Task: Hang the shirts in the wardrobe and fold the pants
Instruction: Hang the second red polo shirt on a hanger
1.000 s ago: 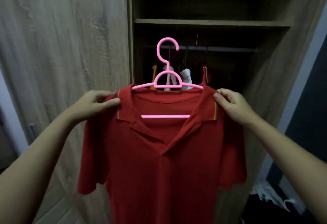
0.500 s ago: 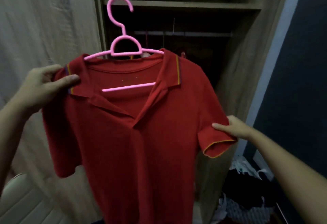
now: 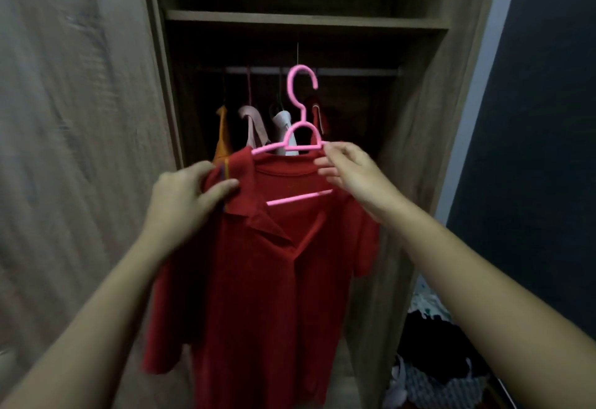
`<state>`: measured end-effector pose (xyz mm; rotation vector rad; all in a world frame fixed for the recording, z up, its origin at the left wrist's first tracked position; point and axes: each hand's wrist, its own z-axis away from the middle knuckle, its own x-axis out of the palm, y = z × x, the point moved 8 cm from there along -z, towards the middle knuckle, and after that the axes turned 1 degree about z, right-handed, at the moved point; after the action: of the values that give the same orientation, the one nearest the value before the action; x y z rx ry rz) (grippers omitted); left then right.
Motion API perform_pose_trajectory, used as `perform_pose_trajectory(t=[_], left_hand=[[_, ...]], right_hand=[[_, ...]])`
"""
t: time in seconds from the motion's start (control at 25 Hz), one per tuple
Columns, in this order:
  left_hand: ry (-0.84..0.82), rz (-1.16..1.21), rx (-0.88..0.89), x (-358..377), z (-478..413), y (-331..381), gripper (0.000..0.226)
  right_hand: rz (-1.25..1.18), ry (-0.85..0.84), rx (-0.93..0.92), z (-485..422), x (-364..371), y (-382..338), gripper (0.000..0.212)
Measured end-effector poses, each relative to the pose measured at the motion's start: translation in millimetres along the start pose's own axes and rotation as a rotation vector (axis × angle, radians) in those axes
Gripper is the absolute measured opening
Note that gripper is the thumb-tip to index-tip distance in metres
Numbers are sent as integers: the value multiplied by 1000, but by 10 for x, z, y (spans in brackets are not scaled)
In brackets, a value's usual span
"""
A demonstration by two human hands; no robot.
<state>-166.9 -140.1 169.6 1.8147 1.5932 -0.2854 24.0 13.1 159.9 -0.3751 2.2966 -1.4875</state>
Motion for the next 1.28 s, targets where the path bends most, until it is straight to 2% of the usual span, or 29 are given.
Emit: perform_pose_trajectory(t=[0.08,0.2,0.32,0.44,0.52,0.64,0.72,0.8,0.88,1.0,1.08,1.16,1.28], left_hand=[[35,-112,-38,278,34,232,39],[5,-146,-94,646,39,586,38],[-64,-43,-86,920,-47,861,41],[-232,191,-138,1193,-223,953,61],[-215,281,-203,1331,-426,835,67],[-56,213,-191,1579,-800,679,36],[-9,293,-162,1830,-1057,660,25],[44,382,-147,2051,-1347,595,29],[77,369,-180,2248,-1634,461,45],[-47,372,-347,2672,-1895,273,71],[-100,292,-367,2902,-1944,328,68],[-72,211,-316,3031,-1955,452,58],[-15,211,-270,3121,-1969,564,53]], right_hand=[[-89,-57,150,-89,260,10,34],[-183,47,181,-199,222,4,26],[-270,141,225,-319,-97,72,22],[-244,149,265,-529,-418,187,28],[-204,147,284,-676,-561,268,35],[-120,176,215,-1019,-795,368,16],[-16,204,173,-1313,-977,445,14],[53,207,160,-1616,-1117,514,23],[78,182,153,-1902,-1212,568,27],[85,149,131,-2341,-1313,634,35],[88,133,109,-2636,-1310,660,31],[117,123,82,-2881,-1281,676,29],[144,99,48,-3181,-1239,687,29]])
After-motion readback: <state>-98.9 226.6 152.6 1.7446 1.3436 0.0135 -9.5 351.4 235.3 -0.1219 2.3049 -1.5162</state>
